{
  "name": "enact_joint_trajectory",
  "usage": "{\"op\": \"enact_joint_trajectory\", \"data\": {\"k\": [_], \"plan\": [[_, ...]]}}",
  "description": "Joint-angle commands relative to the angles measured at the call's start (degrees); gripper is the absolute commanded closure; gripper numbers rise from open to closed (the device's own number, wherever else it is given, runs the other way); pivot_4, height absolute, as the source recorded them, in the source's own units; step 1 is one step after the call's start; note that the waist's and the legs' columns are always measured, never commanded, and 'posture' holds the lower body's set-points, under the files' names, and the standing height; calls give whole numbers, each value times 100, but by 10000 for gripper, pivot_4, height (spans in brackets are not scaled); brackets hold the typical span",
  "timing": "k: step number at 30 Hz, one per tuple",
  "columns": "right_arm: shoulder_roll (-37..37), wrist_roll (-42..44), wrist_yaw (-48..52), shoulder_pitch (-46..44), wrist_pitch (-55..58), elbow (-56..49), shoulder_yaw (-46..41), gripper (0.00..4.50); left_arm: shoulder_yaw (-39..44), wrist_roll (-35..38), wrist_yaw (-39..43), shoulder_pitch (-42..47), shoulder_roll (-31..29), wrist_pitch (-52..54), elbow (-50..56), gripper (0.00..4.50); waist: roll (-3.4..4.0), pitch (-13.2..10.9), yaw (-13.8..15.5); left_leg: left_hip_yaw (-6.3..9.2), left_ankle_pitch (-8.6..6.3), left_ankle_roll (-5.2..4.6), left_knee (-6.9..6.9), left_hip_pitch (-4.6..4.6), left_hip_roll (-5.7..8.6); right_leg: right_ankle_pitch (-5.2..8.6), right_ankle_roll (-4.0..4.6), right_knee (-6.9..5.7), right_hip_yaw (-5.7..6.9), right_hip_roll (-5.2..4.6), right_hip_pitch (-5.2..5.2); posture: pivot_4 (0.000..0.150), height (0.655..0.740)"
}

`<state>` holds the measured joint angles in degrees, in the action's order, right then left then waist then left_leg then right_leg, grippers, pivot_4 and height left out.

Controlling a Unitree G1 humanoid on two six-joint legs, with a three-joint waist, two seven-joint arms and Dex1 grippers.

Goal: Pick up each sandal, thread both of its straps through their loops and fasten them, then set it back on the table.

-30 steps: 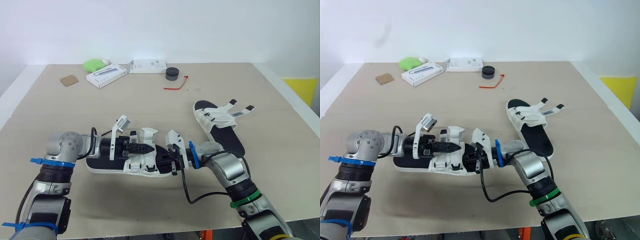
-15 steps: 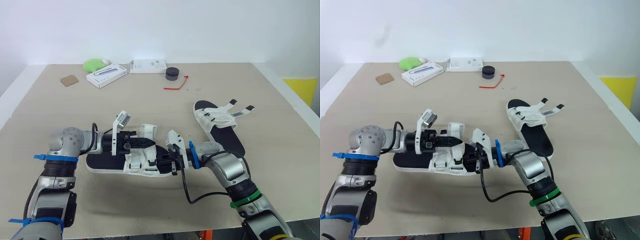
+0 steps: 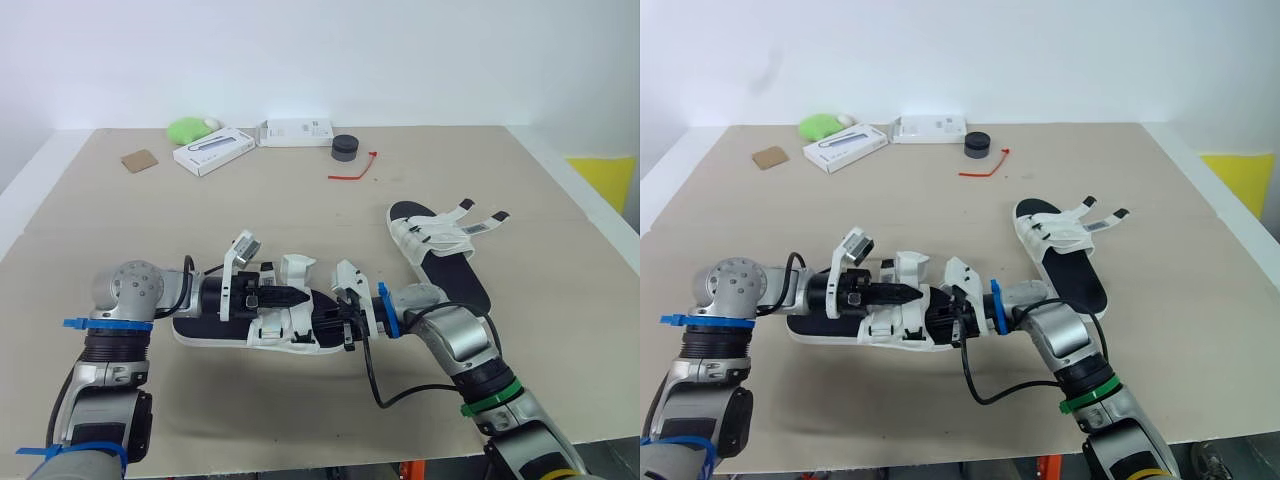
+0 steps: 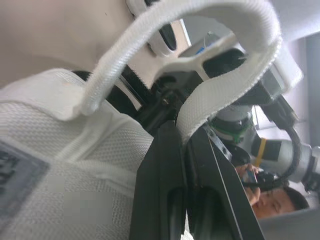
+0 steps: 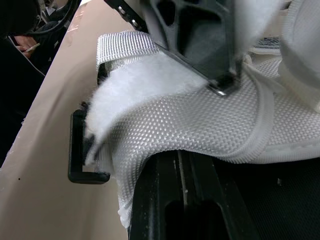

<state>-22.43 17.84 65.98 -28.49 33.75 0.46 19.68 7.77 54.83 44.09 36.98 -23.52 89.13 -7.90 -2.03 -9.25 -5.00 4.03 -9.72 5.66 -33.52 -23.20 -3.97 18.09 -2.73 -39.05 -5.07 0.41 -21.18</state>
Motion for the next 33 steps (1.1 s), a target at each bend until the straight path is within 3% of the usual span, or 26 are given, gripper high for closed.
{"op": "enact_joint_trajectory", "data": {"k": [1,7,10,13,24,33], "plan": [[-22,-160,-92,289,286,340,343,45000,-88,-43,-88,-106,-31,64,160,44361,0,0,0,0,0,0,0,0,0,0,0,0,0,0,0,1500,7400],[-29,-151,-97,324,294,319,336,45000,-759,-176,420,-444,-528,-408,752,44361,1,1,-2,0,-1,1,1,1,0,0,0,0,-2,0,0,1500,7400],[-28,-149,-102,323,303,317,328,45000,-1631,-639,1193,-732,-1136,-1382,1331,44361,-1,5,-13,-1,-6,9,8,4,0,5,8,1,-4,1,-1,1500,7400],[-20,-150,-104,314,299,325,315,45000,-2029,-983,1654,-780,-1370,-2140,1456,44361,3,15,-12,-1,-12,17,14,10,0,18,12,1,-3,1,1,1500,7400],[19,-147,-149,359,306,304,317,45000,-2126,-1420,2201,-728,-1123,-3515,1577,44361,-1,20,-1,-3,-21,5,7,10,0,25,12,1,-4,0,5,1500,7400],[21,-133,-142,355,296,316,283,45000,-2744,-2179,3094,-700,-1570,-4289,1296,44361,0,20,-7,-3,-27,-8,8,11,-1,27,14,1,-5,4,4,1500,7400]]}}
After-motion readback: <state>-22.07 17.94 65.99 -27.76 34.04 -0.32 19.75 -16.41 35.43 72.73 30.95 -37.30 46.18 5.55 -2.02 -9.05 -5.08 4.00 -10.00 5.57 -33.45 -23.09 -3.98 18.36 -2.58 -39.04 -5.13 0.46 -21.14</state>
